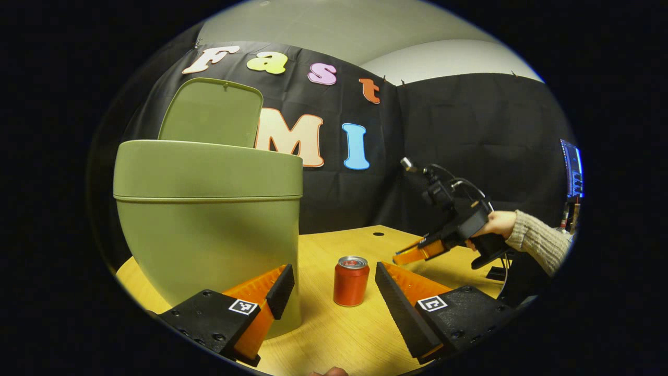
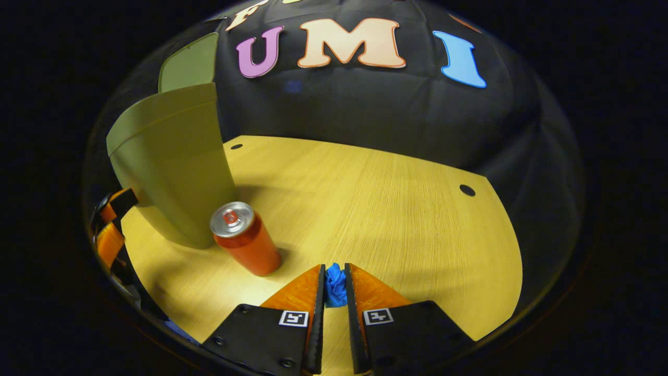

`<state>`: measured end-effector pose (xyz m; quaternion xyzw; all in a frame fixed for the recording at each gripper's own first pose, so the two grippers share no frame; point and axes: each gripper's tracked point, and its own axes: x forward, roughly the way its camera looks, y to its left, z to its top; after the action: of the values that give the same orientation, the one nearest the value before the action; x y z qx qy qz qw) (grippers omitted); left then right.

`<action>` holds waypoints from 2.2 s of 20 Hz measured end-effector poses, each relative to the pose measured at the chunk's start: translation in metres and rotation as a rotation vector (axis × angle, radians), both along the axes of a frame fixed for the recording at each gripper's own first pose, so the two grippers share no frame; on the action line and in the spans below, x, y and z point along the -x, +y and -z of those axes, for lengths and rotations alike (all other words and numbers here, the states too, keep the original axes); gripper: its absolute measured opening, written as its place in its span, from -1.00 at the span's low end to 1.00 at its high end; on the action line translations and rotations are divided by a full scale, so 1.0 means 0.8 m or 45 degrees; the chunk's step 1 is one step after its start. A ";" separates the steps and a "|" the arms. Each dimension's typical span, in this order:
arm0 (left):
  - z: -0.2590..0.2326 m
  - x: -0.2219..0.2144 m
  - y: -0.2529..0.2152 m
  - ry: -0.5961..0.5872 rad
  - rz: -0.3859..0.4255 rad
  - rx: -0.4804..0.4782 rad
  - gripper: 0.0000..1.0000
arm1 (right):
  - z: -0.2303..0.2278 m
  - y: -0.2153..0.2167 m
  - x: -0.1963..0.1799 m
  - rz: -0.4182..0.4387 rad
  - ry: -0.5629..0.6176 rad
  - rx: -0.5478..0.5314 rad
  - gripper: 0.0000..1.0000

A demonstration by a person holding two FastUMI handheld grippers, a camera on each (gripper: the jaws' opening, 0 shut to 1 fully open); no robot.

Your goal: Press the lid of the desktop garbage bin to open it, pick up the crumpled paper on the desktop and throw it into the bin, then pick up the pop can on the desktop and drop it into the bin, and finally close the garbage bin lid.

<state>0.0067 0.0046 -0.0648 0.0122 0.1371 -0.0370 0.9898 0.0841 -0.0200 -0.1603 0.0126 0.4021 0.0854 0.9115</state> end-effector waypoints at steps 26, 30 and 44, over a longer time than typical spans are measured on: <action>-0.016 0.015 -0.006 0.003 0.045 0.004 0.87 | -0.287 0.372 -0.149 -0.587 -0.436 -0.186 -0.20; -0.013 0.015 -0.007 0.016 0.053 0.009 0.87 | -0.289 0.363 -0.153 -0.565 -0.479 -0.155 1.00; 0.012 0.009 -0.017 0.063 0.080 -0.015 0.88 | -0.269 0.138 -0.097 -0.254 -0.577 -0.130 0.96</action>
<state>-0.0007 -0.0092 -0.0741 0.0215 0.1612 -0.0674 0.9844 0.1621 0.0907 0.0552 -0.0007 0.1817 0.1958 0.9637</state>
